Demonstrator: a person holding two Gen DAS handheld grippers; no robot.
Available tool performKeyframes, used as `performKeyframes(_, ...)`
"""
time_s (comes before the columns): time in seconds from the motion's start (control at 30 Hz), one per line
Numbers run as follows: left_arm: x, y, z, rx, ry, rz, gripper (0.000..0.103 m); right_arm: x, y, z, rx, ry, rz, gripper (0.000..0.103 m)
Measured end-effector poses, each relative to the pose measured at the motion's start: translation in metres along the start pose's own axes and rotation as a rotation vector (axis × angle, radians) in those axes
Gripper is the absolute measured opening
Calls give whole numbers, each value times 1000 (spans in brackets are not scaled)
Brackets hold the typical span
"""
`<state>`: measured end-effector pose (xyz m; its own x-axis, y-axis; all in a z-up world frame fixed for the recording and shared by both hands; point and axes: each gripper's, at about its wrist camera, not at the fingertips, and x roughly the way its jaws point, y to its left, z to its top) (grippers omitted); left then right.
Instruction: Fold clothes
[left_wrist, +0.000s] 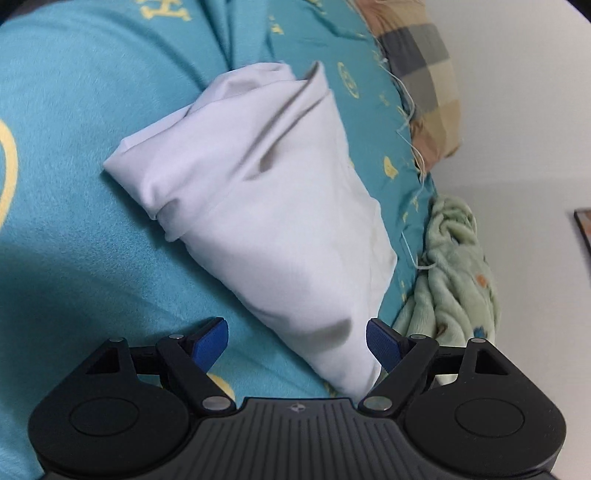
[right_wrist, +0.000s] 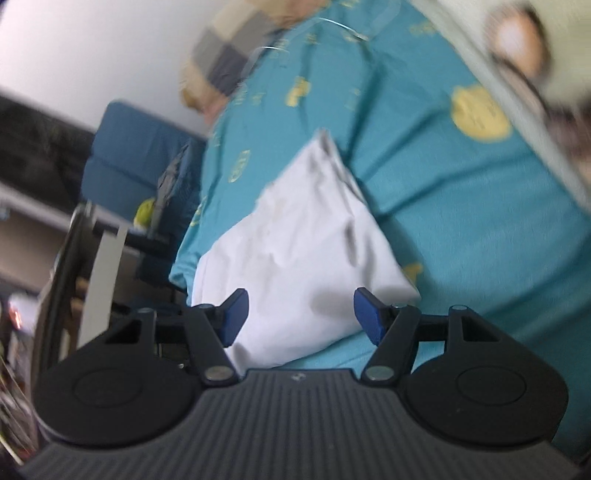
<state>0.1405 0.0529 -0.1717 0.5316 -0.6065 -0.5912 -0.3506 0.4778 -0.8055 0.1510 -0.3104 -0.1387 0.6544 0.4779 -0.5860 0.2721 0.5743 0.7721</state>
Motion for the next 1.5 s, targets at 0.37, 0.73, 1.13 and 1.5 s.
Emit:
performKeyframes(0.37,0,-9,8,-39,-126,-133,40,15,-25,-28,353,140,145,66)
performKeyframes(0.73,5,-17,16,-63,-120,-237,32,63,-28,-7,583,71,258,67)
performKeyframes(1.13,23,-8,9,-112,-112,-210,44,84,-40,-12,580,82,198,64)
performKeyframes(1.5,39,-10,7,-139,-119,-263,47,77,-30,-30,618,147,282,66)
